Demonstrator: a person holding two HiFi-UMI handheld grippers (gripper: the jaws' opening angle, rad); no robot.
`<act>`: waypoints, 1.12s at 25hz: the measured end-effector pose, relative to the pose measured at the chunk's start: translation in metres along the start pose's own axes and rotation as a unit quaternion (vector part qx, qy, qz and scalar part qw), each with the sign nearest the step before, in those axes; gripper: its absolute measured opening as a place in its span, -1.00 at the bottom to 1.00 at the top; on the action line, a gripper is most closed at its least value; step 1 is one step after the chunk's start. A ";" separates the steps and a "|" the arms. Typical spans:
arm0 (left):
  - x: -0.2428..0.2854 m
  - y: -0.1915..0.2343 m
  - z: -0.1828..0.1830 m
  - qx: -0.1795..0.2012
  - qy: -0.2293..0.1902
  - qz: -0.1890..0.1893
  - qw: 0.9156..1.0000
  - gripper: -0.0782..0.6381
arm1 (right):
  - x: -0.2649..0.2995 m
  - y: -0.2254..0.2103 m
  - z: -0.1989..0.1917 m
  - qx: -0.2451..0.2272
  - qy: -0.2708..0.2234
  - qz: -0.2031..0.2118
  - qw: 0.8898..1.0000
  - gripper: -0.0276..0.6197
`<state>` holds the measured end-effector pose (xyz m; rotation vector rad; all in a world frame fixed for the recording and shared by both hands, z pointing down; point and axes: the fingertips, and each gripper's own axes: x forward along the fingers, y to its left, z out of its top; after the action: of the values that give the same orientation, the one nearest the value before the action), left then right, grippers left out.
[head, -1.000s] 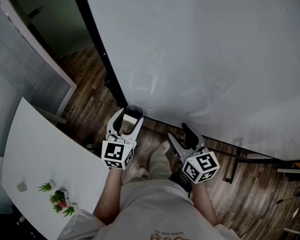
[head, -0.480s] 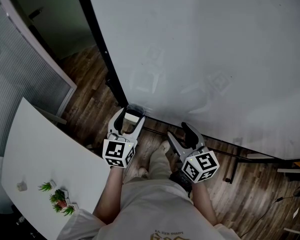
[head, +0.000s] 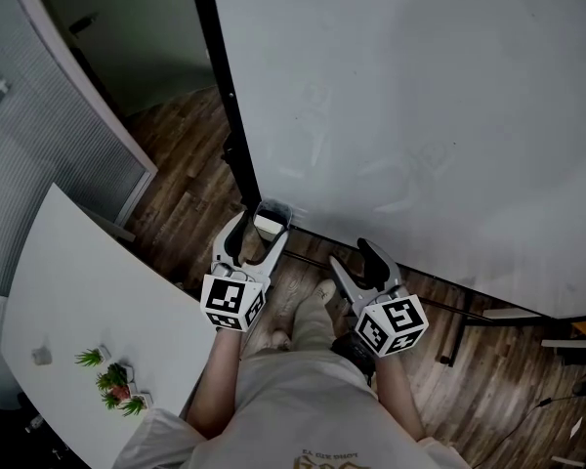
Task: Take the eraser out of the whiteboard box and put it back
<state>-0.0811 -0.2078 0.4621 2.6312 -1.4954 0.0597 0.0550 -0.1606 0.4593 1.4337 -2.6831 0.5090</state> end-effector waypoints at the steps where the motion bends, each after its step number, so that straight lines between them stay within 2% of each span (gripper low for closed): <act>1: -0.002 -0.003 0.003 0.004 -0.003 -0.002 1.000 0.09 | -0.001 0.002 0.000 -0.002 -0.001 0.000 1.000 -0.08; 6: -0.014 -0.014 0.014 0.034 -0.013 -0.008 0.999 -0.09 | -0.006 0.009 0.003 -0.010 -0.007 0.000 1.000 -0.10; 11: -0.026 -0.020 0.020 0.043 -0.019 -0.005 0.999 -0.28 | -0.012 0.012 0.007 -0.019 -0.019 -0.013 1.000 -0.27; 14: -0.033 -0.019 0.025 0.029 -0.033 -0.001 0.999 -0.47 | -0.015 0.013 0.010 -0.025 -0.026 -0.023 0.999 -0.43; 16: -0.036 -0.017 0.027 0.033 -0.034 0.001 0.999 -0.55 | -0.017 0.015 0.014 -0.030 -0.034 -0.025 0.999 -0.54; 19: -0.040 -0.015 0.025 0.027 -0.029 0.003 0.999 -0.78 | -0.019 0.025 0.016 -0.039 -0.039 -0.013 0.998 -0.80; 20: -0.041 -0.014 0.024 0.023 -0.025 0.001 0.999 -0.78 | -0.019 0.028 0.017 -0.043 -0.040 -0.010 0.998 -0.87; 28: -0.045 -0.016 0.024 0.024 -0.015 -0.011 1.000 -0.78 | -0.027 0.032 0.028 -0.046 -0.062 -0.021 0.997 -0.88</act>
<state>-0.0908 -0.1635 0.4332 2.6977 -1.4933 0.0557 0.0472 -0.1318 0.4194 1.5420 -2.7223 0.2992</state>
